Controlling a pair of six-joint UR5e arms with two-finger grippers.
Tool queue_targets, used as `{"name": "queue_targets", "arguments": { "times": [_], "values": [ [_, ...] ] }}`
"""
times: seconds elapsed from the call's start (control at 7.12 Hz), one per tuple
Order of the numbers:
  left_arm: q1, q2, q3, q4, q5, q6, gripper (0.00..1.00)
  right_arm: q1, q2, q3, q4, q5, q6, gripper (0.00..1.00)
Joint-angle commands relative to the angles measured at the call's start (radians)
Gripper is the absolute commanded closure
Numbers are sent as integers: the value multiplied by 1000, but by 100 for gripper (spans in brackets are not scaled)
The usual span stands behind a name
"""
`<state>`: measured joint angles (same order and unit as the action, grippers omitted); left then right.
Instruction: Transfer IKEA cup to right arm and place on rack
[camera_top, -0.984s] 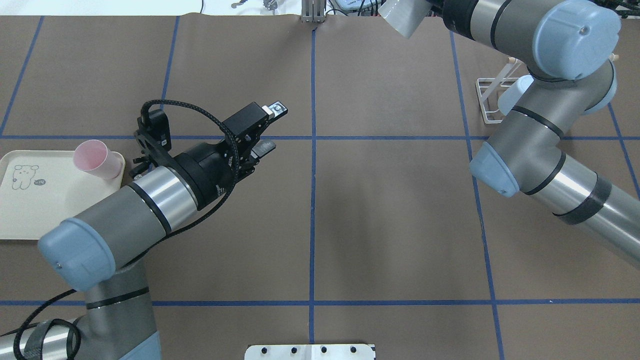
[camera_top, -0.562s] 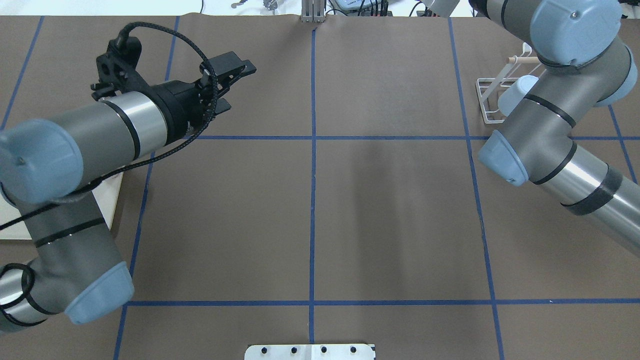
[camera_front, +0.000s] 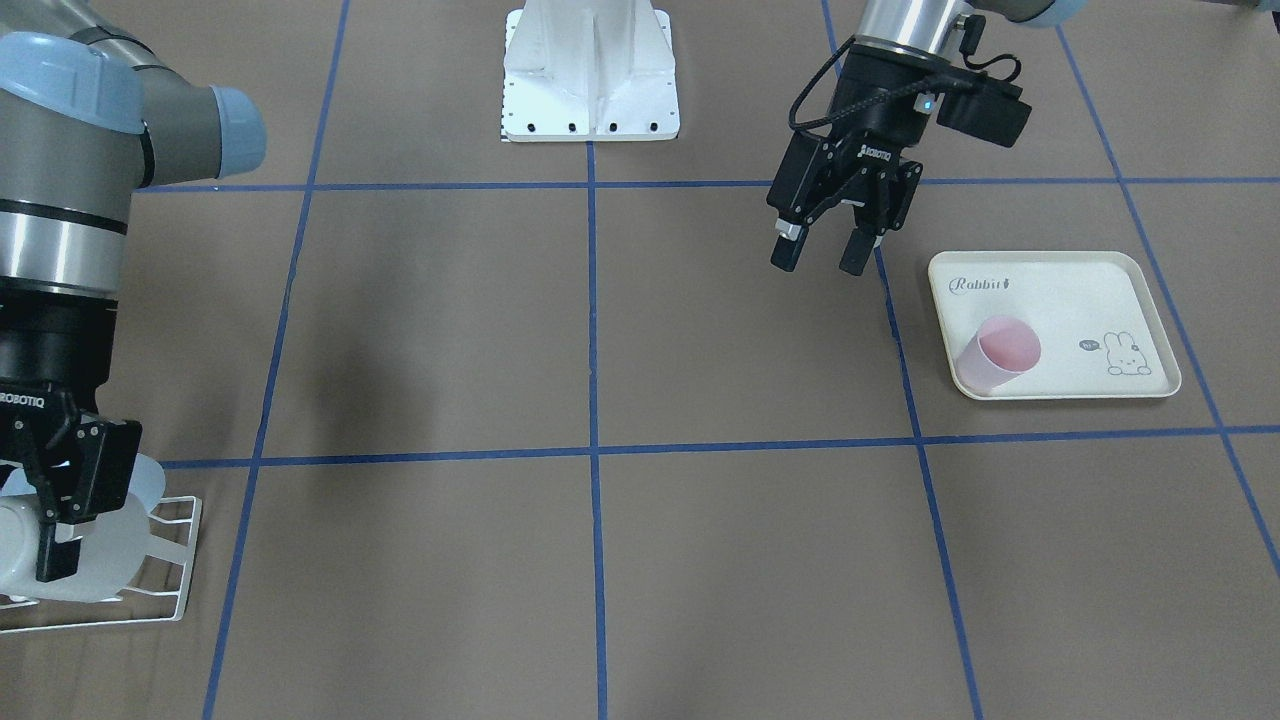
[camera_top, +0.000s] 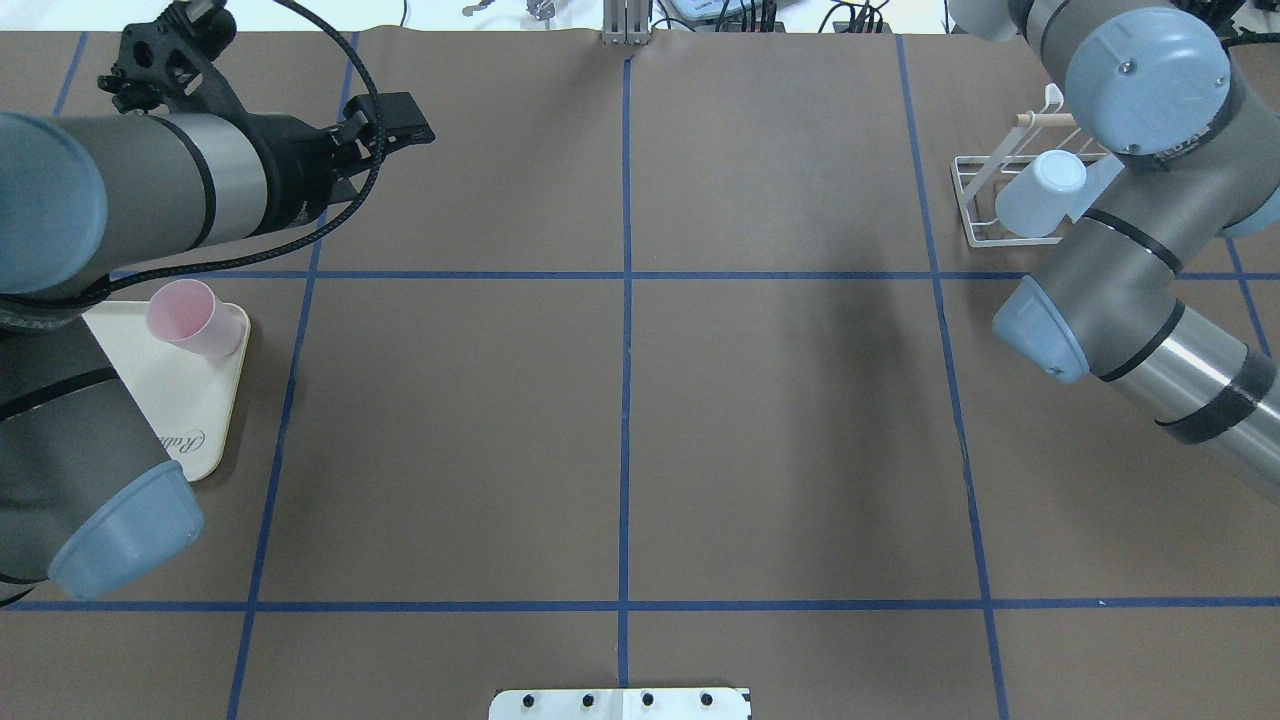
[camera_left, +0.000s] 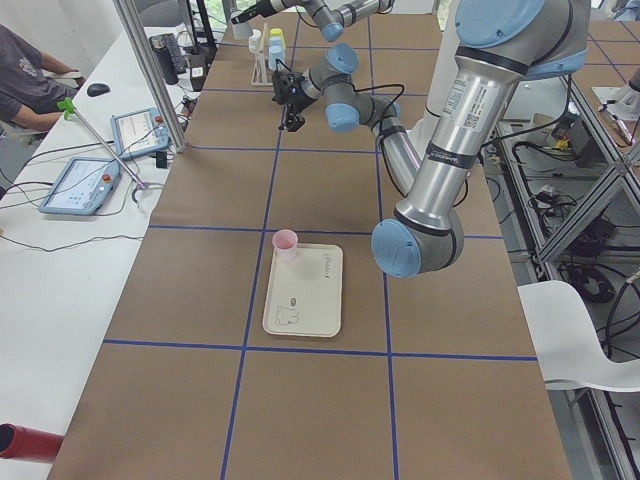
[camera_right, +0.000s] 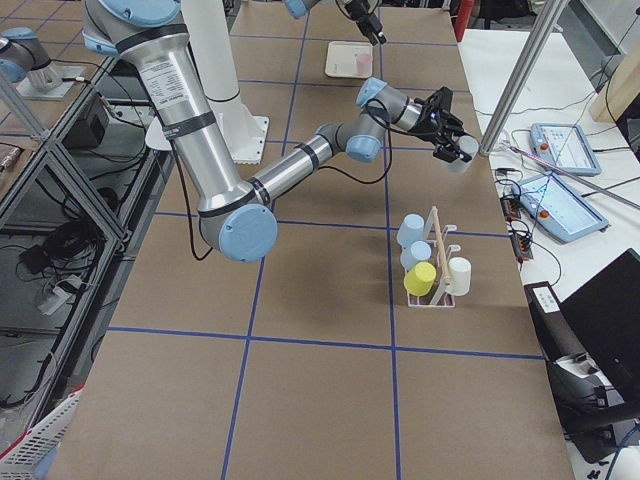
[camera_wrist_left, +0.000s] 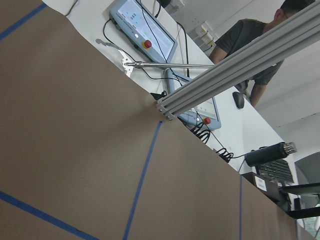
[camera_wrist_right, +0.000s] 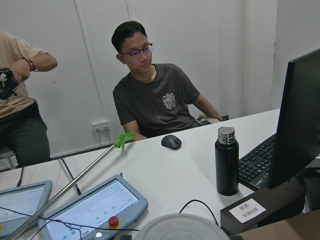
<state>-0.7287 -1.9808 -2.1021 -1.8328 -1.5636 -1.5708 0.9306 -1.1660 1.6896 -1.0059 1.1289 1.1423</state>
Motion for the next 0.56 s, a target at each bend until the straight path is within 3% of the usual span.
{"name": "queue_targets", "arguments": {
  "times": [0.0, 0.14, 0.42],
  "values": [
    [-41, 16, -35, 119, -52, 90, 0, 45, -85, -22, 3, -37, -125, 100],
    [-44, 63, -56, 119, -53, 148, 0, 69, -83, -81, 45, -37, -127, 100],
    [-58, 100, -73, 126, -53, 192, 0, 88, -69, -256, 278, -34, -169, 100]
  ]
}}
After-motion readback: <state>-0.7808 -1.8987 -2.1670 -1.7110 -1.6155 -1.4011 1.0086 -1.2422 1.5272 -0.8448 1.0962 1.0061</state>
